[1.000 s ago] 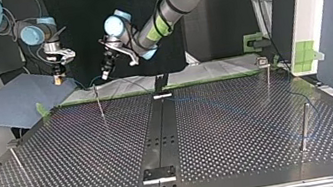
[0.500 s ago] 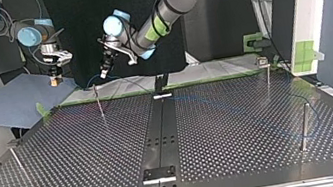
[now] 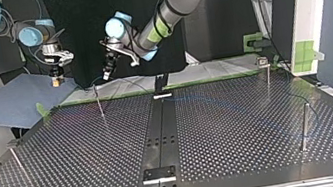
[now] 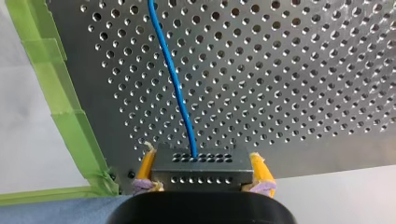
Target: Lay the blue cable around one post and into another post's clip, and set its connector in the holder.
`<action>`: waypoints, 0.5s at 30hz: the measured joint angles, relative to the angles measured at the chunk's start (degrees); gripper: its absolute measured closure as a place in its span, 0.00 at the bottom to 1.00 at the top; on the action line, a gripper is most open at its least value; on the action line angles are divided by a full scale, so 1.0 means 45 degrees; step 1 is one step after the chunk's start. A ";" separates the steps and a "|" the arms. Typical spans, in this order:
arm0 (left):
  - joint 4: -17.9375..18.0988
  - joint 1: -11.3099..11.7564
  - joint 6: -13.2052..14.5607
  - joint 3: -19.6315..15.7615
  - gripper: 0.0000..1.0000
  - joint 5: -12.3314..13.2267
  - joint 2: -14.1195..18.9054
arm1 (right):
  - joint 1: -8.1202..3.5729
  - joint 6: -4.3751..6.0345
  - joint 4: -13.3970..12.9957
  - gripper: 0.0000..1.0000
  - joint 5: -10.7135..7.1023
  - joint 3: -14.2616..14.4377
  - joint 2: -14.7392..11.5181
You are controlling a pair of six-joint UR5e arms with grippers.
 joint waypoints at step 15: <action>-0.0068 0.0351 -0.0060 0.0006 1.00 0.0121 0.0000 | 0.0002 0.0037 -0.0079 1.00 -0.0010 -0.0100 0.0004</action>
